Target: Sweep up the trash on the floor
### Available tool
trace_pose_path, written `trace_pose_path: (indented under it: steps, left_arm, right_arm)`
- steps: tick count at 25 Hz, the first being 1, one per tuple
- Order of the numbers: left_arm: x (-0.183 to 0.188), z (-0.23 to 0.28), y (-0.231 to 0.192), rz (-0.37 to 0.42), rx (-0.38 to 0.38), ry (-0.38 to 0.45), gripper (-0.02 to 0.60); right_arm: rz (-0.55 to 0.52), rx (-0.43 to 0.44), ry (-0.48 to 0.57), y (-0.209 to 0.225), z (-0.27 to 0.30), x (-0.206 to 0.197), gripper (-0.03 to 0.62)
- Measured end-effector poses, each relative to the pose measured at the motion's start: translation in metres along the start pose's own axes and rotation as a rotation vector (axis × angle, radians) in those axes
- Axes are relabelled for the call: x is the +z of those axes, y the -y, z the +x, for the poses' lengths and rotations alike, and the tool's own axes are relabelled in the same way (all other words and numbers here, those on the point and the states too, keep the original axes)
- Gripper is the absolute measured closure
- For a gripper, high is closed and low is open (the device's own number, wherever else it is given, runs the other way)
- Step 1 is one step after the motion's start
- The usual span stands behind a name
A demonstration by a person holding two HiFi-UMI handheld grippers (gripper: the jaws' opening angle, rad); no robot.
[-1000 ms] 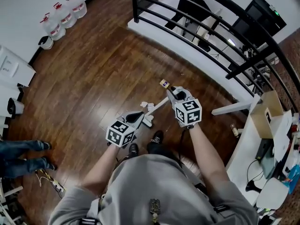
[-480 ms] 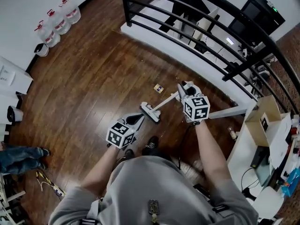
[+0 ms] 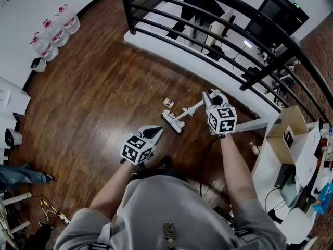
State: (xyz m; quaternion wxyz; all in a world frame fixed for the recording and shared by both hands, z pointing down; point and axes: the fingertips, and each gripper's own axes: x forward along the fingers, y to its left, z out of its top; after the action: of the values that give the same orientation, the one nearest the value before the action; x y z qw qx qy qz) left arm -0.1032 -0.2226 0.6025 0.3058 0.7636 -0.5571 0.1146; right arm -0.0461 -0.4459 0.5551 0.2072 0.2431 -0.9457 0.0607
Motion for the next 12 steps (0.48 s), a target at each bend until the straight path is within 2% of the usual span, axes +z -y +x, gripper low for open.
trace_pose_path:
  steps: [6, 12]
  left_arm:
    - [0.012, 0.009, -0.014, 0.026, -0.032, -0.012, 0.591]
    - [0.032, 0.025, -0.038, 0.075, -0.123, -0.036, 0.589]
  right_arm:
    - [0.01, -0.046, 0.004, 0.01, -0.002, 0.007, 0.517]
    - [0.133, -0.089, 0.033, 0.005, 0.002, 0.026, 0.52]
